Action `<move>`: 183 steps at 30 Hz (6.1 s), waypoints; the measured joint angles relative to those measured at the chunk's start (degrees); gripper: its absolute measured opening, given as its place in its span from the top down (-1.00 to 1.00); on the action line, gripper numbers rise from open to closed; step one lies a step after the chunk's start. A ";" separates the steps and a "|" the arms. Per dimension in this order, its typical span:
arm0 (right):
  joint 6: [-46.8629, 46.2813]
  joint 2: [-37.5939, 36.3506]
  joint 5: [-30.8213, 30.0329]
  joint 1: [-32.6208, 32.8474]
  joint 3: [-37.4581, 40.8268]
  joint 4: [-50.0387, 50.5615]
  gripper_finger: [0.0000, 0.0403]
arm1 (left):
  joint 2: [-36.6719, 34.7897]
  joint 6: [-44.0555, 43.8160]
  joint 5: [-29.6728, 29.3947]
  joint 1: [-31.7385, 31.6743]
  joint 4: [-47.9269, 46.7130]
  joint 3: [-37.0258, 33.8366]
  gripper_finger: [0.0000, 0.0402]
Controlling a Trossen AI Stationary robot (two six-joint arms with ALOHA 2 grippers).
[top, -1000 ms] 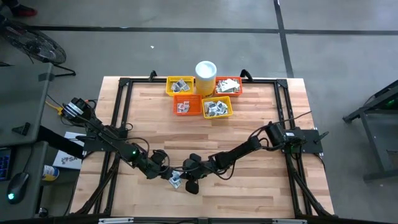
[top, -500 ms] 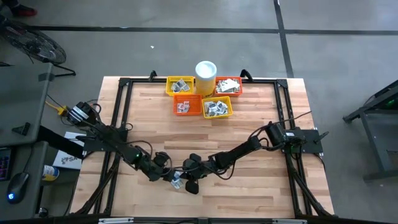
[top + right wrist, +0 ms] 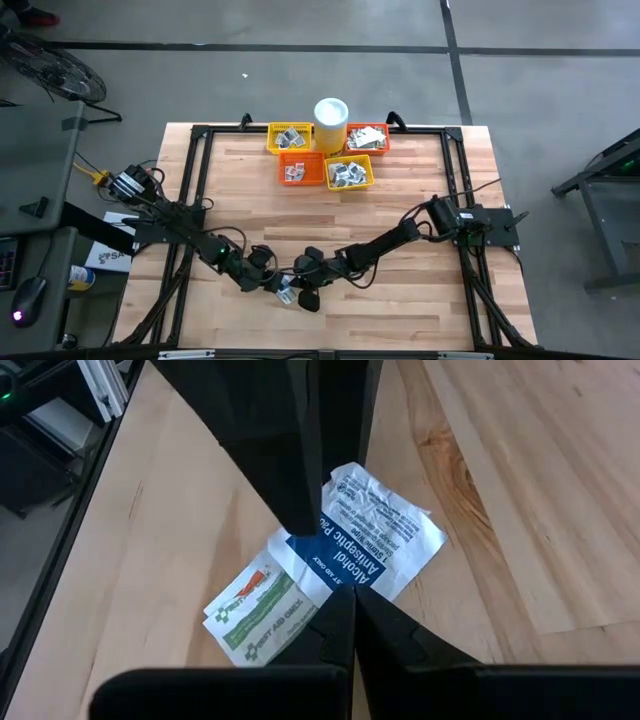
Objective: Pick & Place First Aid Supplies
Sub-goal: Put the blue alcohol pad into the top yellow basket, then put the green bandage pack into the top orange basket
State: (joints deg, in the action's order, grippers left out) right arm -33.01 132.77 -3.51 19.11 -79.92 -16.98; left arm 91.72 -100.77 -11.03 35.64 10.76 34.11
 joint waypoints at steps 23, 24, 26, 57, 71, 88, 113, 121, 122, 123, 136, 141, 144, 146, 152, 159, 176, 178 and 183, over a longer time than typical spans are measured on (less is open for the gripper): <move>0.25 -3.24 4.59 0.01 0.33 4.59 1.00 | 0.15 1.44 1.16 0.00 -0.41 -0.17 0.99; 0.71 -4.09 4.79 0.04 0.37 6.02 1.00 | 0.15 1.49 1.18 0.00 -0.42 -0.17 0.99; 1.43 -5.99 5.50 0.06 0.42 8.72 1.00 | 0.15 1.49 1.20 0.02 -0.25 -0.17 0.99; 4.70 -23.71 2.40 0.62 1.09 48.34 1.00 | -16.57 18.54 -28.26 -9.30 -10.36 3.20 1.00; 1.04 -23.76 -1.09 -4.82 1.09 48.46 1.00 | -18.05 58.43 4.51 -46.04 -18.53 9.01 1.00; -2.14 -23.78 -3.11 -11.50 1.07 48.42 1.00 | -18.05 79.20 19.14 -75.31 -17.79 8.98 1.00; -2.73 -23.78 -5.35 -13.99 1.05 48.03 1.00 | 2.35 95.01 16.54 -83.38 -29.54 26.75 1.00; -2.96 -23.78 -5.14 -13.99 1.05 48.05 1.00 | 3.15 95.62 15.64 -83.27 -30.49 27.55 0.81; -2.97 -23.78 -5.13 -13.99 1.05 48.05 1.00 | 3.15 96.02 15.63 -83.27 -30.84 27.56 0.75; -2.97 -23.78 -5.11 -13.99 1.05 48.05 1.00 | 3.15 96.15 15.74 -83.27 -31.37 27.56 0.69; -2.70 -23.78 -5.18 -13.39 1.05 47.59 1.00 | 1.28 96.33 22.38 -82.93 -44.17 27.54 0.42; -0.61 -23.78 -6.54 -12.35 1.03 45.84 1.00 | -4.46 95.31 21.96 -80.26 -47.50 25.81 0.42; 0.72 -23.80 -5.85 -11.64 1.03 45.77 1.00 | -9.27 92.09 20.11 -77.11 -48.24 23.89 0.42; 1.94 -23.80 -4.91 -11.12 1.03 45.77 1.00 | -12.94 89.40 19.17 -74.53 -48.31 21.89 0.42; 3.50 -23.80 -3.82 -9.27 1.03 45.78 1.00 | -23.61 79.54 14.00 -65.14 -47.52 13.00 0.42; 5.05 -23.80 -2.37 -6.63 1.03 45.82 1.00 | -33.71 61.76 10.98 -50.63 -39.10 0.31 0.42; 6.10 -23.80 -2.03 -1.97 1.03 45.19 1.00 | -33.53 31.10 -16.28 -15.35 -34.77 -4.20 0.42; 6.19 -23.80 -2.40 -1.08 1.03 45.02 1.00 | -32.50 30.54 -18.30 -13.66 -34.46 -4.20 0.42; 7.69 -23.80 -3.42 1.30 1.03 41.68 1.00 | -29.44 31.89 -22.04 -11.54 -31.87 -4.22 0.42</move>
State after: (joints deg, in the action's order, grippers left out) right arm -25.33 108.97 -6.93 20.41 -78.89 24.70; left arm 62.29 -68.88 -33.06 24.10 -21.11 29.89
